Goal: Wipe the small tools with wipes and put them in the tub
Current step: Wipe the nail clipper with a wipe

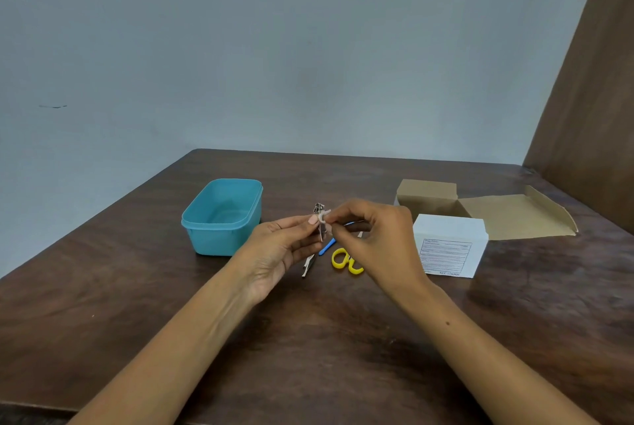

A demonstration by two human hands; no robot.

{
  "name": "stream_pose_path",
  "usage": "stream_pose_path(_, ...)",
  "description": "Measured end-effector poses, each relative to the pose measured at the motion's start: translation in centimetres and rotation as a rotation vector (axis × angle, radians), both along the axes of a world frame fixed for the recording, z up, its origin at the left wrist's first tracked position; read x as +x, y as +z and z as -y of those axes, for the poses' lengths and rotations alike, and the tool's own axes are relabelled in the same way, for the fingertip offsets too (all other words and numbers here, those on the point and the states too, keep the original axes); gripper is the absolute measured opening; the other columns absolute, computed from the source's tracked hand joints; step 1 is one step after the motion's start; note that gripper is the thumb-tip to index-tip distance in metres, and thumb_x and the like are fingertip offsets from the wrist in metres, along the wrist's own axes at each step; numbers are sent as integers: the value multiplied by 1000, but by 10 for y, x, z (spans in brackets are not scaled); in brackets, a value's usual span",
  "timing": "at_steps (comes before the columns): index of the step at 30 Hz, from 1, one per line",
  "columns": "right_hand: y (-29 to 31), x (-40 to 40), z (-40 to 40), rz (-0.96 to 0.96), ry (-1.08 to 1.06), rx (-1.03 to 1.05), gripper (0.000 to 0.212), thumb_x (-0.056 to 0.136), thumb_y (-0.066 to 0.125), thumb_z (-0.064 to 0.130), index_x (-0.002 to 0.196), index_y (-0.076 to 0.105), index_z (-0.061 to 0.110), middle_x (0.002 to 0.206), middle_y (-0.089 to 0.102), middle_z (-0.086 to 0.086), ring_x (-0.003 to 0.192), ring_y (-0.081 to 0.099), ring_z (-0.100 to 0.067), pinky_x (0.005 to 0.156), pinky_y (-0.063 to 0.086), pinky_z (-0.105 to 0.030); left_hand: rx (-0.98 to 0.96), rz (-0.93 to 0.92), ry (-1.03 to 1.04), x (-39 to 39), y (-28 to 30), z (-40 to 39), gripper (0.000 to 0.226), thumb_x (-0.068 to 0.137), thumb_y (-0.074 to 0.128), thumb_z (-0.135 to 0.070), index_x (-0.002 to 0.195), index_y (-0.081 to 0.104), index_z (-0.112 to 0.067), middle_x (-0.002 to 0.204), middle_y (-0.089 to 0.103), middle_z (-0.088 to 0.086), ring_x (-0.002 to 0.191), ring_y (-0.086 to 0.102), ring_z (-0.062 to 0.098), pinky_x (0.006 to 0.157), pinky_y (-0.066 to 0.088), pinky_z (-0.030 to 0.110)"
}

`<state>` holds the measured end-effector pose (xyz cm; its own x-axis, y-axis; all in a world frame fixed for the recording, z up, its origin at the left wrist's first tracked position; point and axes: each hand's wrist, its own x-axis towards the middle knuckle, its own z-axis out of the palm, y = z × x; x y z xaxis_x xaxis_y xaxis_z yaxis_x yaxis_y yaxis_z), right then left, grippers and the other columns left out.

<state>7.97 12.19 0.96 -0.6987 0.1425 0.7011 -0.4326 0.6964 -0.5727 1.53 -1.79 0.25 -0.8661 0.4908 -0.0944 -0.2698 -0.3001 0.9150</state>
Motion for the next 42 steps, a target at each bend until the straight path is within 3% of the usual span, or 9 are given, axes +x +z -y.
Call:
stream_pose_path(7,4,5,2,86,121,74,17,68,70,-5,73,75,11,69,73,1,67,67,-5,54,46,-6,23,22,53,0,2,1,16,85,61,-8,96,69,0,77,74,7,65,70,10,60,58,19)
stream_pose_path(12,-2,1,2,31,63,88,11,74,71,0,78,75,9,78,74,1,75,68,-6,66,55,-24,-3,31,54,-2,-1,1,16,84,63,-13,94,69,-3,77,73,7,66,69,12,66,58,22)
stream_pose_path(17,0,4,3,133,103,94,16,68,70,-1,73,75,13,66,72,7,63,66,-2,59,54,-16,-8,21,59,-2,-2,0,17,86,62,-14,97,70,-5,79,72,5,66,68,11,62,58,19)
stream_pose_path(20,1,1,3,220,35,-124,16,68,72,-1,67,74,15,58,67,12,55,65,-2,54,51,-16,-2,2,25,-2,-1,-1,15,86,61,-16,95,71,-10,82,72,5,68,68,10,63,58,20)
stream_pose_path(23,1,-3,-3,249,2,-430,17,69,75,-2,65,73,15,65,71,0,60,67,-10,60,55,-21,9,2,8,-3,0,-1,14,86,60,-16,93,72,-13,89,72,5,79,67,13,74,56,26)
stream_pose_path(26,3,-2,-5,281,97,-715,7,72,73,-5,76,71,1,72,71,-11,62,68,-14,60,56,-20,11,-7,-1,-4,1,-1,16,87,59,-16,98,71,-12,100,71,7,88,65,15,87,50,32)
stream_pose_path(30,4,2,1,408,215,-763,14,76,71,-2,90,70,-3,83,73,-14,69,70,-15,63,57,-19,1,-46,-42,1,2,-2,16,88,56,-15,90,72,-12,84,74,5,81,68,13,83,52,30)
stream_pose_path(33,5,2,2,483,312,-886,18,76,70,-1,94,69,-4,90,73,-17,73,70,-18,67,58,-21,10,-56,-40,1,1,-2,17,88,57,-15,92,72,-10,87,73,7,87,66,17,84,52,32)
stream_pose_path(42,8,3,0,518,328,-990,9,73,73,1,80,70,2,84,73,-13,70,71,-15,60,55,-19,68,-84,-64,1,0,-2,23,80,60,-18,98,71,-8,93,74,8,88,69,16,84,56,31)
